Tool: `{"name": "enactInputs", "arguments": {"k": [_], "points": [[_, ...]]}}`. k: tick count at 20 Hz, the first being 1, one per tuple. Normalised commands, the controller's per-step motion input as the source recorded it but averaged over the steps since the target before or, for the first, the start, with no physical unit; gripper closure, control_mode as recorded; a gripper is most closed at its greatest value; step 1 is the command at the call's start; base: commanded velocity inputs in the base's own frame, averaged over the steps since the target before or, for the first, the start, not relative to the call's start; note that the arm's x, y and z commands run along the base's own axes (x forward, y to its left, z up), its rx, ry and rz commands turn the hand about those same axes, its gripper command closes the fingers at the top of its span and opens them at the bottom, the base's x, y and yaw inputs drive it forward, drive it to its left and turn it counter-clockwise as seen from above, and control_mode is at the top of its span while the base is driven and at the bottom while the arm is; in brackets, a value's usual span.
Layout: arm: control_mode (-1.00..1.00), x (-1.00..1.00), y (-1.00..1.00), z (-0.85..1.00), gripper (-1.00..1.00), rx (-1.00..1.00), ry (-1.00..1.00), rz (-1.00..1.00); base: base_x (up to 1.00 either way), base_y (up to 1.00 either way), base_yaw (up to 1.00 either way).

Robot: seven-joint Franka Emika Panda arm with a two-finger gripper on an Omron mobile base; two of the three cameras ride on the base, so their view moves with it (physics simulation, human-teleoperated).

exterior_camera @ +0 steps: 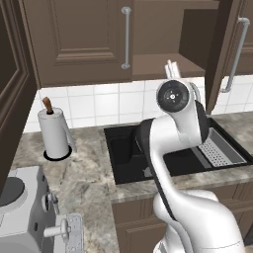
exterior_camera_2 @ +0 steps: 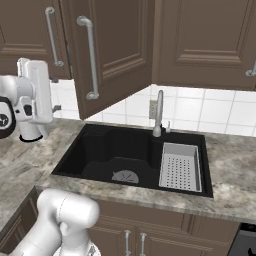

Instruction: Open the cabinet, pick the kettle from the cabinet, and place it in the sink.

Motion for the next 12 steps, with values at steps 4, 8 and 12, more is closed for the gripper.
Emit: {"name": "enactInputs", "arguments": {"k": [4, 8, 12], "points": [[-1.00, 0.06, -0.12, 0.08, -1.00, 0.00, 0.00, -0.12, 0.00, 0.00, 0.00], [-1.00, 0.00, -0.09, 0.13, -1.00, 0.00, -0.02, -0.12, 0.00, 0.00, 0.00], [-1.00, 0.02, -0.15, 0.09, -1.00, 0.00, 0.00, -0.13, 0.00, 0.00, 0.00]]}}
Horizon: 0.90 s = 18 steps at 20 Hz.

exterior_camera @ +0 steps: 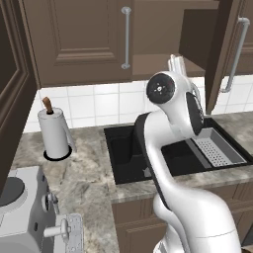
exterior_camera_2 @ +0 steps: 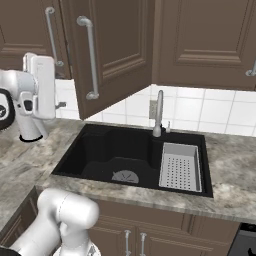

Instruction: Open the cabinet, pick the kettle from the cabinet, and place it in the sink.

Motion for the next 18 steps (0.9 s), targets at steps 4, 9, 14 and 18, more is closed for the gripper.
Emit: {"name": "enactInputs", "arguments": {"k": [4, 9, 14, 18], "points": [[-1.00, 0.03, -0.20, 0.06, -1.00, 0.00, 0.00, -0.11, 0.00, 0.00, 0.00], [-1.00, 0.03, -0.20, 0.04, -1.00, 0.00, 0.00, -0.08, 0.00, 0.00, 0.00], [-1.00, 0.00, -0.20, 0.02, -1.00, 0.00, 0.00, -0.05, 0.00, 0.00, 0.00], [-1.00, 0.00, -0.25, 0.06, -1.00, 0.04, 0.00, 0.00, 0.00, 0.00, 0.00]]}}
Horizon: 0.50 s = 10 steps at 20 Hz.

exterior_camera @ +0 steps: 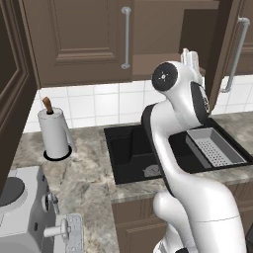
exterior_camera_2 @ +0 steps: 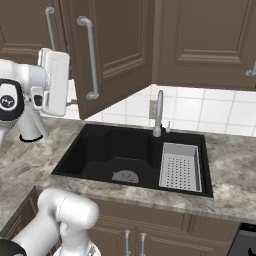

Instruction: Open the cabinet, pick the kettle from the cabinet, and place it in the sink.

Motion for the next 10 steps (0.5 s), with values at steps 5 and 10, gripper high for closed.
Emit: {"name": "enactInputs", "arguments": {"k": [5, 10], "points": [[-1.00, -0.03, -0.26, 0.04, -1.00, 0.03, -0.02, 0.00, 0.00, 0.00, 0.00], [-1.00, -0.06, -0.23, 0.05, -1.00, 0.01, 0.00, -0.02, 0.00, 0.00, 0.00]]}}
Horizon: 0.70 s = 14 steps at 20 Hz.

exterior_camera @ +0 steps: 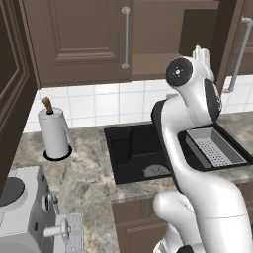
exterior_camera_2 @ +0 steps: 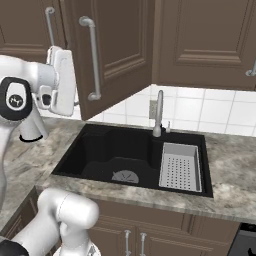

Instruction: Open the cabinet, pick the kettle from the cabinet, and place it in the sink.

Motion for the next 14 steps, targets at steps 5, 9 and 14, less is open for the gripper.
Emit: {"name": "enactInputs", "arguments": {"k": [5, 9, 14], "points": [[-1.00, -0.12, -0.19, 0.04, -1.00, 0.01, 0.00, -0.06, 0.00, 0.00, 0.00], [-1.00, -0.16, -0.16, 0.03, -1.00, 0.03, 0.00, -0.09, 0.00, 0.00, 0.00], [-1.00, -0.11, -0.29, 0.02, -1.00, 0.03, 0.00, -0.08, 0.00, 0.00, 0.00]]}}
